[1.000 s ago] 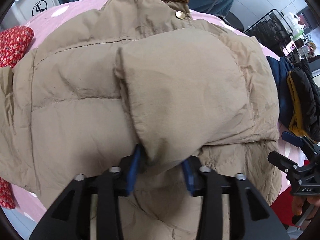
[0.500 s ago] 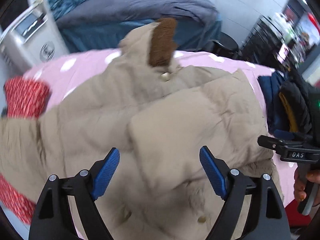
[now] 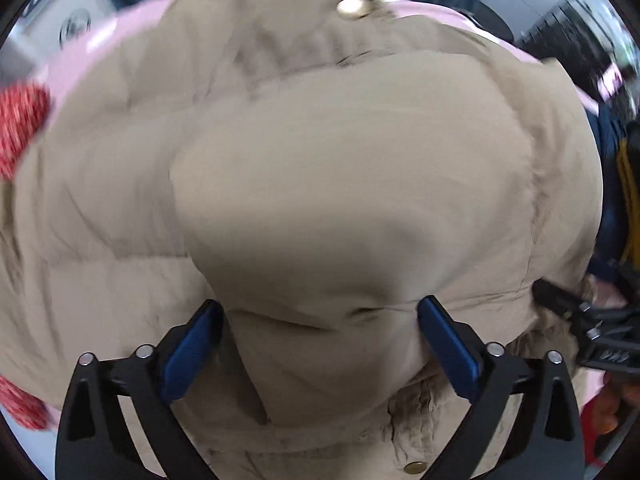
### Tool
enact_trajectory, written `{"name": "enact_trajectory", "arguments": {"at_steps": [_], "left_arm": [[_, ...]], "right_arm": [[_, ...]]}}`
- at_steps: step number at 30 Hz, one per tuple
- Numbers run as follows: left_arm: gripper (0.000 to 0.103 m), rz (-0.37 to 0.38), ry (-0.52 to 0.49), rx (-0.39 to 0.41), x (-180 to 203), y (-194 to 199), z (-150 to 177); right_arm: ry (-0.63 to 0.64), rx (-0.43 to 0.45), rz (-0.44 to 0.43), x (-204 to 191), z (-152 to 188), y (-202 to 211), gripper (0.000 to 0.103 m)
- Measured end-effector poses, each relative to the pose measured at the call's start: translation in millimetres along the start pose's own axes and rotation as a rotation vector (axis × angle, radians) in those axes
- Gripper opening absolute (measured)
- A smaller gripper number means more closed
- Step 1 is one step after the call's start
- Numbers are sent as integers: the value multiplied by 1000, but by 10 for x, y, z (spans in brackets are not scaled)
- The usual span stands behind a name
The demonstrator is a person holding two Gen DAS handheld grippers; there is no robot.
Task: Fold large clothes
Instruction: 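Open the left tool and release the folded sleeve onto the jacket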
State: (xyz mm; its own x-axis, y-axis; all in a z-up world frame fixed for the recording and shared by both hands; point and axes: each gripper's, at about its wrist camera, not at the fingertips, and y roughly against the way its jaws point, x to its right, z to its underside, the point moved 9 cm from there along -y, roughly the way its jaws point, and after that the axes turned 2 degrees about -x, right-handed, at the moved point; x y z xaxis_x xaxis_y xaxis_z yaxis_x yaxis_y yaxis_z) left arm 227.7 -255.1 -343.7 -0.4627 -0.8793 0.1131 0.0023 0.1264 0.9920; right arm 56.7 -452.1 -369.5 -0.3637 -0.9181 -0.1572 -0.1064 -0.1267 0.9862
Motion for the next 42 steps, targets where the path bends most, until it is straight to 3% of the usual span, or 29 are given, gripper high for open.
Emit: {"name": "enact_trajectory", "arguments": {"at_steps": [6,11,26,30,36,42], "left_arm": [[98,-74,-73,23,94,-107,38],[98,-82,-63,32,107,-208,30],[99,-94,-69,54,142,-298,32],[98,-97,-53,112,167,-189,101],[97,-79,-15,183,125,92,322],[97,-64,31,257,-243,523,414]], "right_arm": [[26,-28,33,-22,-65,-266,98],[16,-48,47,-1,-144,-387,99],[-5,50,107,-74,-107,-361,99],[-44,41,90,-88,-69,-210,98],[-37,109,77,-71,138,99,98],[31,161,85,-166,332,398,98]]}}
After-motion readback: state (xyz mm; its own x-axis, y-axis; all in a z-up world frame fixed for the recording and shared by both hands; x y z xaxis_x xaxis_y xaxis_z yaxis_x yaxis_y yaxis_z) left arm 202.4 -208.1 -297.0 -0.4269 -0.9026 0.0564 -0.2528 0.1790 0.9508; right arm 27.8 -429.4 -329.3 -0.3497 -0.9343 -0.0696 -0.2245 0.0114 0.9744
